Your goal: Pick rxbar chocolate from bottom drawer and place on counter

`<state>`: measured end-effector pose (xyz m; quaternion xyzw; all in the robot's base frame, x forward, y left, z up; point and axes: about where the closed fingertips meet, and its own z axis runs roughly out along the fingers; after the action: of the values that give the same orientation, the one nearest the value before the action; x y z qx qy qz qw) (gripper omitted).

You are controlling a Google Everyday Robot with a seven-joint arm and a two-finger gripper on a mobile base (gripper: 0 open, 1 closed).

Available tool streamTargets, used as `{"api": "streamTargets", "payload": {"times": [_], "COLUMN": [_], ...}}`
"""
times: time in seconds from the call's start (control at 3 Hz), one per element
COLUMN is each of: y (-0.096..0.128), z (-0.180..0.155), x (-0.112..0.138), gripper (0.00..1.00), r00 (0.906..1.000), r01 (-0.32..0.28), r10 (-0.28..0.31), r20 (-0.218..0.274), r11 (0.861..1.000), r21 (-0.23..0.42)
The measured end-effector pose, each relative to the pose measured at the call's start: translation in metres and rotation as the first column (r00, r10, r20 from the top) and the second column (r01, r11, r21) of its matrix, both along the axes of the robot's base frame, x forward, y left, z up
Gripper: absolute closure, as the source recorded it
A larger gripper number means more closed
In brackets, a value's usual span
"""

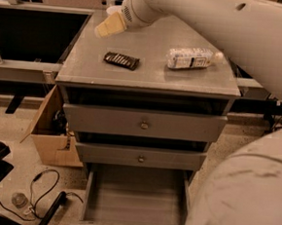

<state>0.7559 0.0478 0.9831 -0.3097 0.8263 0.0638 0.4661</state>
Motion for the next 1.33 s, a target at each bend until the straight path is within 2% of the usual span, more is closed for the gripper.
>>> {"api": "streamTargets", "payload": {"times": [0.33,0.67,1.0,1.33], "y": [0.0,-0.012,-0.04,-0.059], "z": [0.0,0.017,0.048,0.055], "x": [0.0,-0.007,-0.024,-0.042], "gripper": [0.0,0.0,0.0,0.0], "r00": [1.0,0.9997,0.9964,0.9886], "r01": [0.0,-0.021,-0.06,-0.11], "r10": [0.0,0.021,0.053,0.09], "r20": [0.0,0.012,0.066,0.12], "r11": [1.0,0.999,0.994,0.979], "r21": [0.0,0.03,0.097,0.169]}}
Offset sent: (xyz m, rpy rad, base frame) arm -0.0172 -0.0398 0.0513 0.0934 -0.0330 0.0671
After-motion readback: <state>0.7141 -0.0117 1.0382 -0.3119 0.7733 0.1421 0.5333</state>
